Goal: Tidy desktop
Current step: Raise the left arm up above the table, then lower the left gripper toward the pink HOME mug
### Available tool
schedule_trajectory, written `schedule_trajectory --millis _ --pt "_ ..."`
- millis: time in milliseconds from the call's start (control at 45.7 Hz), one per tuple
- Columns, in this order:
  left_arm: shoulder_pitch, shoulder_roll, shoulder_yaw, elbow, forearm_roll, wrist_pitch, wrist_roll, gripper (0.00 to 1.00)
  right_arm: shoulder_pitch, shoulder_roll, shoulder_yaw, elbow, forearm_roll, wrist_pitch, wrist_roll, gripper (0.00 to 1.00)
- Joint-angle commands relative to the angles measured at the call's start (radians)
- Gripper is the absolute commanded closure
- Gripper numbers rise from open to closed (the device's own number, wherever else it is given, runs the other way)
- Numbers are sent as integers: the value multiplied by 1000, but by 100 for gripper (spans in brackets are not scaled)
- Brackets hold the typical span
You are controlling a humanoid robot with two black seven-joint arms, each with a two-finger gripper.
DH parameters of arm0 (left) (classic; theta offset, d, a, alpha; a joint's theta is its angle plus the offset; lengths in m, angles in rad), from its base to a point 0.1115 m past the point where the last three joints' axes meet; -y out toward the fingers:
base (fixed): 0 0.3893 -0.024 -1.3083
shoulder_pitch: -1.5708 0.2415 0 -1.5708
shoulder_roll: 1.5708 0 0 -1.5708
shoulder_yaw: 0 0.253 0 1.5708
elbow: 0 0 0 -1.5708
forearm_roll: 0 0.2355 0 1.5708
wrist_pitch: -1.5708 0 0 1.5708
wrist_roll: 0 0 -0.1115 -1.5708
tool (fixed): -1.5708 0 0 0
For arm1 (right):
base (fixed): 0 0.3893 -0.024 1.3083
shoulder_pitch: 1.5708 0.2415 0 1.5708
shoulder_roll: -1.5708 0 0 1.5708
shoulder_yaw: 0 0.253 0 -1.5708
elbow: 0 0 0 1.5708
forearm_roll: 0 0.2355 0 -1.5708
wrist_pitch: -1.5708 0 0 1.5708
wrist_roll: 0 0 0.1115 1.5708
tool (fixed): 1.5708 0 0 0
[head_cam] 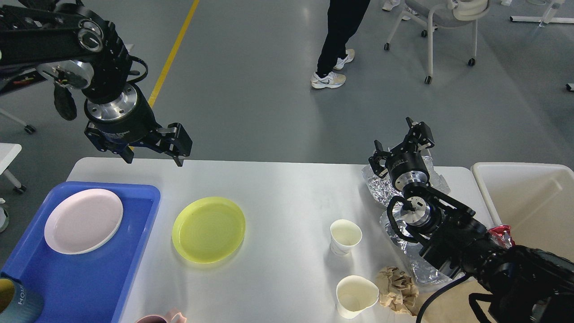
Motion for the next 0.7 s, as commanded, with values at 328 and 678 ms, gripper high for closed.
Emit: schedule_trajectory --millis 328,678 --pt "91 -62 76 -129 -7 0 2 4 0 0 0 0 0 0 0 0" --pt "169 -103 179 -238 -7 3 -12 11 0 0 0 0 0 0 0 0"
